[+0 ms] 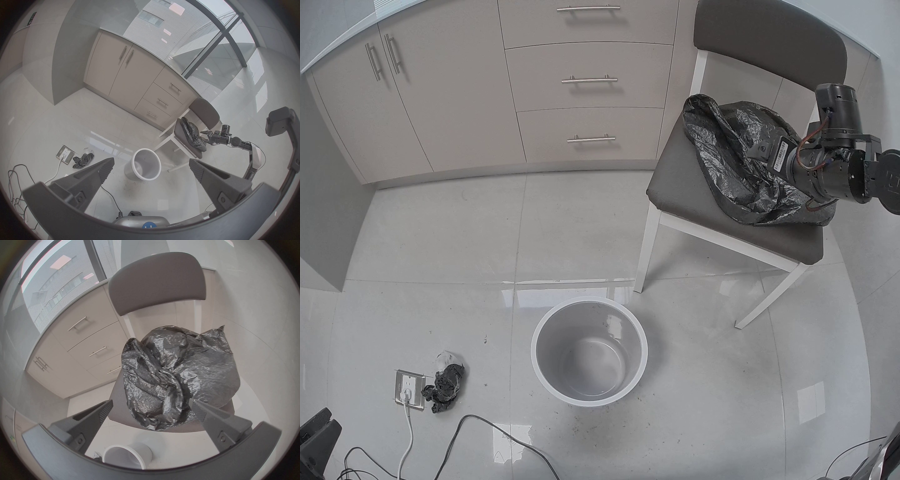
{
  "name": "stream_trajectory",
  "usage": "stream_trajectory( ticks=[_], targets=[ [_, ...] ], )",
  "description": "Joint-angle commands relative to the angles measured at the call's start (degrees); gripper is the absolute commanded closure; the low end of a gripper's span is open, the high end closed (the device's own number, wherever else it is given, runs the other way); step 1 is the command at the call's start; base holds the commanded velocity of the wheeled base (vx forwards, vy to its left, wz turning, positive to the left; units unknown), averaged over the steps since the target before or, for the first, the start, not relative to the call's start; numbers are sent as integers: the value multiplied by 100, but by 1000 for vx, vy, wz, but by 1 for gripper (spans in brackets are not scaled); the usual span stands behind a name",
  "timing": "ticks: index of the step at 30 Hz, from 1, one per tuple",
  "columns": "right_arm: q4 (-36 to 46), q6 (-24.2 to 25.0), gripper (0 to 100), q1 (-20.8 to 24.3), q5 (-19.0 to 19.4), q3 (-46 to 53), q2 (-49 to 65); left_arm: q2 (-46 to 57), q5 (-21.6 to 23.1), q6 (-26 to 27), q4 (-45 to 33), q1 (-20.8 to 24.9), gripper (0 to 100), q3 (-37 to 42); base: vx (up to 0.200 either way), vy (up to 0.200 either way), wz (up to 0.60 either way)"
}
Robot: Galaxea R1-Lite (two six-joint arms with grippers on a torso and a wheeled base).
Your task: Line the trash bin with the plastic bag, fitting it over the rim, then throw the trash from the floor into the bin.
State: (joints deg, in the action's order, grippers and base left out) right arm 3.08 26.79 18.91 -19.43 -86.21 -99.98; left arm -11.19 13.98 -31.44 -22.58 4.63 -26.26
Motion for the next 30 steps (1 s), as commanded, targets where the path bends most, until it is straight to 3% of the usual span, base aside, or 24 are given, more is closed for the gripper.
stream_trajectory(
  ticks=[1, 9, 30],
  targets=[
    [-326, 133, 0, -124, -8, 368, 189, 12, -1, -3, 8, -6, 0, 24, 0, 0, 0],
    [-1583, 107, 0, -98, -113, 834, -628, 38, 8, -11, 8, -15, 0, 33, 0, 0, 0],
    [-1618, 71, 0, -177, -694, 447, -1015, 319, 34, -3, 25, 20, 0, 139, 0, 0, 0]
  ],
)
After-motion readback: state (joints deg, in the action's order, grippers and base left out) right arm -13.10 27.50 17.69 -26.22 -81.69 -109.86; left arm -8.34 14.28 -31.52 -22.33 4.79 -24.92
